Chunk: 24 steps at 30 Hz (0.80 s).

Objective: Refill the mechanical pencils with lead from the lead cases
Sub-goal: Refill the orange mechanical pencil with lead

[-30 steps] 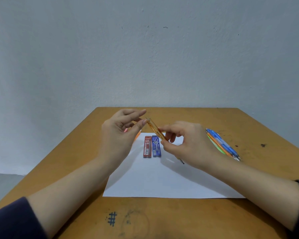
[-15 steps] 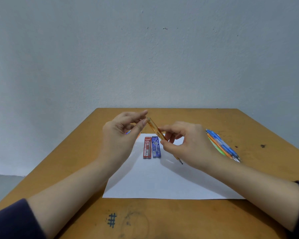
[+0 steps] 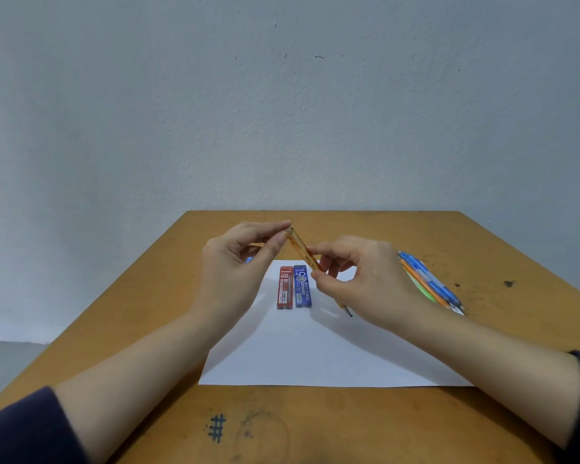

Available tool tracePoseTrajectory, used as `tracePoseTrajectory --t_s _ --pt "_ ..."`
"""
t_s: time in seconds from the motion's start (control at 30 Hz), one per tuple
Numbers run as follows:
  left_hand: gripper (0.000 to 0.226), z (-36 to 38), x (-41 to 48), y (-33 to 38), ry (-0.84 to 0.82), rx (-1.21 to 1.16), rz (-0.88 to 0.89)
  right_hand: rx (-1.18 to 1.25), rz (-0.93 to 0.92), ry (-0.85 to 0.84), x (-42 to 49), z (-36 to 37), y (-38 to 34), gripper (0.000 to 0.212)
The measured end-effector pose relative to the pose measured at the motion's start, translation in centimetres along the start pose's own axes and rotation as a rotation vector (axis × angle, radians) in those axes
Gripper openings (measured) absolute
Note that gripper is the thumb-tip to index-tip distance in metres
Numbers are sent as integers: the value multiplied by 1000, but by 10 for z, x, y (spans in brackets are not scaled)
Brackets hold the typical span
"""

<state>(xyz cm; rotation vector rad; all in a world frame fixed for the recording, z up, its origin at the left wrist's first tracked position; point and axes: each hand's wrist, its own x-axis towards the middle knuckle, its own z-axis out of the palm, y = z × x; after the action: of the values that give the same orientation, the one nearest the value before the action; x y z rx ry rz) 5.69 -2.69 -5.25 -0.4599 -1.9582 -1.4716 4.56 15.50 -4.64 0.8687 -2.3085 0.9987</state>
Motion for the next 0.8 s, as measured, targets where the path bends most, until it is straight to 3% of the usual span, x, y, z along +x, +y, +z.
tracePoseTrajectory --t_s 0.27,0.47,0.8 --pt "40 6 -6 9 -15 -128 -54 97 -42 22 -3 1 -5 34" --pt "26 7 -8 14 58 -261 -73 191 -27 11 -3 2 -8 26" --pt "26 6 -3 8 46 -210 -70 153 229 20 12 -12 12 23"
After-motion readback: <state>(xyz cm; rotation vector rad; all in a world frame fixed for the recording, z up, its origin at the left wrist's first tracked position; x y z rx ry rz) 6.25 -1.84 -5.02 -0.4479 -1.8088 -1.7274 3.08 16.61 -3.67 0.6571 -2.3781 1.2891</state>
